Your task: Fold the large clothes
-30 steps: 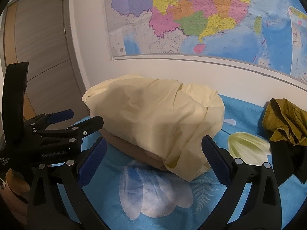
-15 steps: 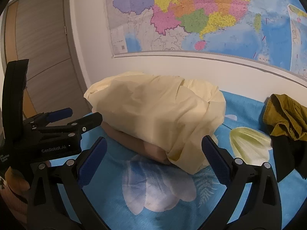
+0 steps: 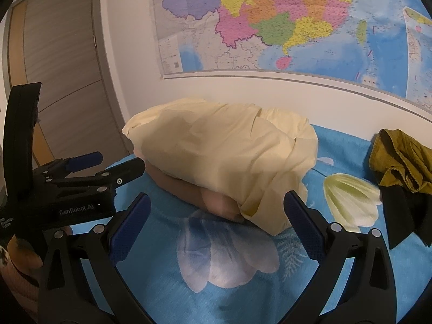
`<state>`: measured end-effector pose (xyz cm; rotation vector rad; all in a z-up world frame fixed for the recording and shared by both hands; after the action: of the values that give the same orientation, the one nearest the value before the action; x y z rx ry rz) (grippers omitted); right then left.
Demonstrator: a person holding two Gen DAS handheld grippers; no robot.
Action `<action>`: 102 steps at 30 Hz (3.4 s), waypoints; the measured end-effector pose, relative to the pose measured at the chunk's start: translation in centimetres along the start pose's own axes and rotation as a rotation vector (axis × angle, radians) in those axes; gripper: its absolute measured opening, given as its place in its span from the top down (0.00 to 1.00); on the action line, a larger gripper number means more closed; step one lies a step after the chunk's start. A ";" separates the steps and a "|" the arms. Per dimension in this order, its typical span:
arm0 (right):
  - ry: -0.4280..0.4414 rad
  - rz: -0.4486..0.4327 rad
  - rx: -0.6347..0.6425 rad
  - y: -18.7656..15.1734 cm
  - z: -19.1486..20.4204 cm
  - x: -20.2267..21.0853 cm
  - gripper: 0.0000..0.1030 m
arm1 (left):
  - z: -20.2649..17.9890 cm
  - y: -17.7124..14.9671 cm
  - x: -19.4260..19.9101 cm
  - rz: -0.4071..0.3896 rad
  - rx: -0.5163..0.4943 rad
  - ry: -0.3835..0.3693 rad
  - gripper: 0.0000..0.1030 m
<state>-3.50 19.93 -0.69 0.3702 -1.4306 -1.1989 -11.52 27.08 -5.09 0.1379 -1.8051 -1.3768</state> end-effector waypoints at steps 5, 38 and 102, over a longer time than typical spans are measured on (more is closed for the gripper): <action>-0.001 -0.001 -0.008 -0.1 0.0 0.4 0.06 | 0.1 -0.4 0.4 -0.002 -0.003 0.010 0.07; 0.007 -0.007 0.000 -0.7 0.4 2.0 0.06 | 0.0 -1.5 1.7 -0.002 0.000 0.008 0.07; 0.007 -0.019 -0.004 -0.9 0.4 3.0 0.05 | -0.7 -2.6 2.4 0.008 0.001 0.005 0.07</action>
<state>-5.05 17.35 0.38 0.3863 -1.4214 -1.2146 -13.61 24.25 -5.92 0.1339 -1.8004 -1.3688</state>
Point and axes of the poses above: each gripper's, at about its wrist camera, not at the fingertips, and x roughly against the way its jaws point, z to its left, y to its top, the point moved 7 cm from there along -x, roughly the way its jaws point
